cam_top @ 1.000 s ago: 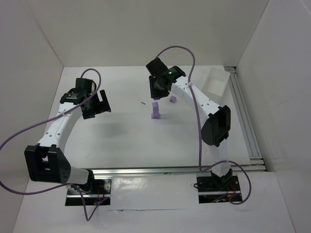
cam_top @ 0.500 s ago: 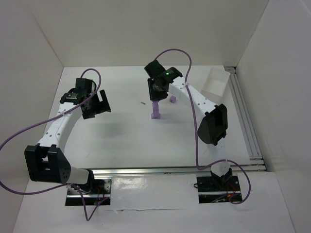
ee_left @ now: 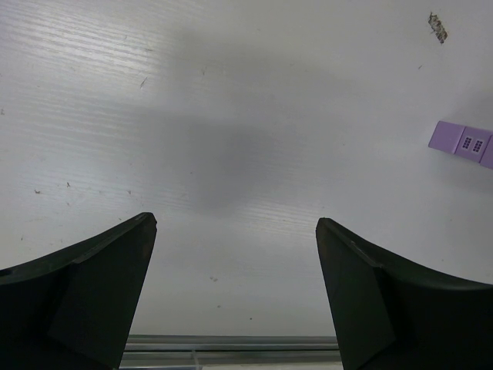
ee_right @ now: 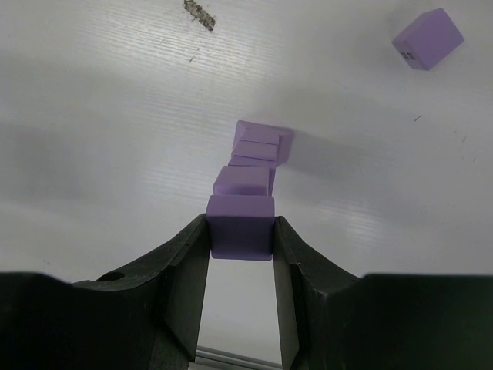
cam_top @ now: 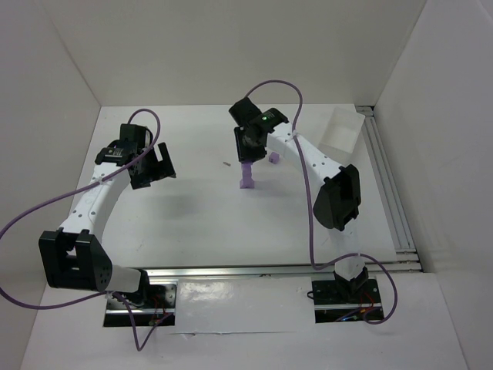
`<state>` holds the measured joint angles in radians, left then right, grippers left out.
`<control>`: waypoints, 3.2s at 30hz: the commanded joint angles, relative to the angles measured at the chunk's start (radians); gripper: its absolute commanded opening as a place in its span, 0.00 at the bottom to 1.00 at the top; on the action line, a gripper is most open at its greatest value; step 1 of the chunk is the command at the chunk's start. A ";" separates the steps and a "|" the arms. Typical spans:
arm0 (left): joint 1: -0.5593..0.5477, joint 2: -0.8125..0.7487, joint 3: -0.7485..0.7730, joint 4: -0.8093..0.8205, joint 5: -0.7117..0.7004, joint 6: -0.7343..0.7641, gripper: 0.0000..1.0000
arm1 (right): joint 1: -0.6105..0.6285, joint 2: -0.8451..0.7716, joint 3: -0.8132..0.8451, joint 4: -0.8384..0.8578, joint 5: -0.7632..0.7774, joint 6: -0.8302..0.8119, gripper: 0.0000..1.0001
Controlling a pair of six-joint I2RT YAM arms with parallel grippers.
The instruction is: Build the wood block tower
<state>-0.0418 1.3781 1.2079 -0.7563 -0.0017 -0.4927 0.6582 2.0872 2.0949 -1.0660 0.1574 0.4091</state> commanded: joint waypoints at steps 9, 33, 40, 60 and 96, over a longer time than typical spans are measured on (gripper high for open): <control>0.005 -0.022 0.007 0.009 0.003 0.017 0.98 | -0.002 -0.010 -0.009 -0.005 0.002 -0.012 0.27; 0.005 -0.022 0.007 0.009 0.003 0.017 0.98 | -0.002 0.008 -0.009 -0.005 -0.016 -0.021 0.28; 0.005 -0.022 0.007 0.009 0.003 0.017 0.98 | -0.002 0.017 -0.018 -0.005 -0.025 -0.021 0.28; 0.005 -0.022 -0.002 0.009 0.003 0.017 0.98 | -0.002 0.027 0.001 -0.014 -0.025 -0.030 0.38; 0.005 -0.031 -0.002 0.009 0.003 0.017 0.98 | 0.017 0.036 0.067 -0.051 -0.007 -0.030 0.51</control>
<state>-0.0418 1.3781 1.2079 -0.7559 -0.0021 -0.4927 0.6605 2.1254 2.1151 -1.0863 0.1406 0.3912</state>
